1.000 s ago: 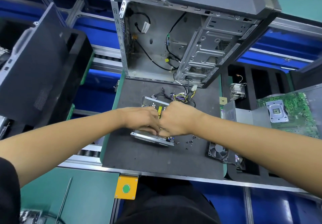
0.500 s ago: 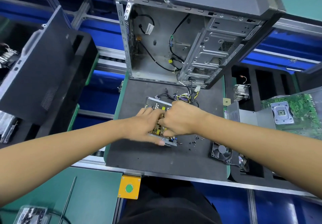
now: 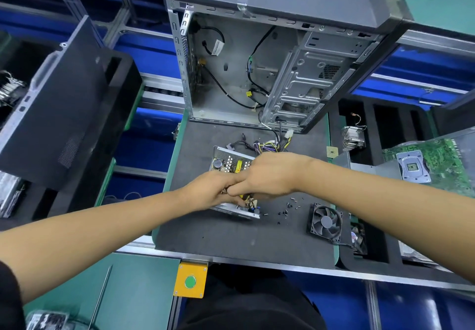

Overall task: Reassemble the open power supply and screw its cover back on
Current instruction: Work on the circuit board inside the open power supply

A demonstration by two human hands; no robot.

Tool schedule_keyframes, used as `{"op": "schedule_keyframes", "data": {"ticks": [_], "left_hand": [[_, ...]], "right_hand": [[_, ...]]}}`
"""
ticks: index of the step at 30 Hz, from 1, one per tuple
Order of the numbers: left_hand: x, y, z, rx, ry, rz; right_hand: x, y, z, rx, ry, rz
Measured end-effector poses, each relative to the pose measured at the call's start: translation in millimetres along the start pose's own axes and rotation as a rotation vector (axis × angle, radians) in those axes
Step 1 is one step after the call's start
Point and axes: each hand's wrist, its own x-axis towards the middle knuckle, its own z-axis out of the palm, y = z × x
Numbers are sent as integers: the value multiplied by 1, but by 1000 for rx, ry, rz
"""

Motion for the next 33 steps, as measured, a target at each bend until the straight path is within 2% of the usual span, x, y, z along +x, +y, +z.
{"op": "schedule_keyframes", "data": {"ticks": [4,6,9,13,17,19,21,23,27,33], "left_hand": [[-7,2,5,-40,-23,-22],[-8,0,8,-61,-6,-5],[-8,1,11,-65,30,47],[-8,2,12,-54,30,35],[-9,-6,17,-143,23,-17],[-9,-6,17,-89,10,-24],[-11,-5,16,-64,1,13],[-10,-4,16,-71,-32,7],[-8,-3,19,-65,-3,45],[-8,1,16,-51,14,33]], "right_hand": [[4,-8,-3,-40,16,-38],[4,-14,-1,-11,13,39],[10,-18,-1,-106,-40,190],[15,-22,-1,-97,-55,240],[11,-20,-4,-52,-7,160],[6,-16,-8,-44,16,31],[3,-16,-10,-77,20,-5],[3,-18,-9,-58,36,51],[12,-29,-4,-46,-71,223],[9,-31,-6,34,-51,293]]}}
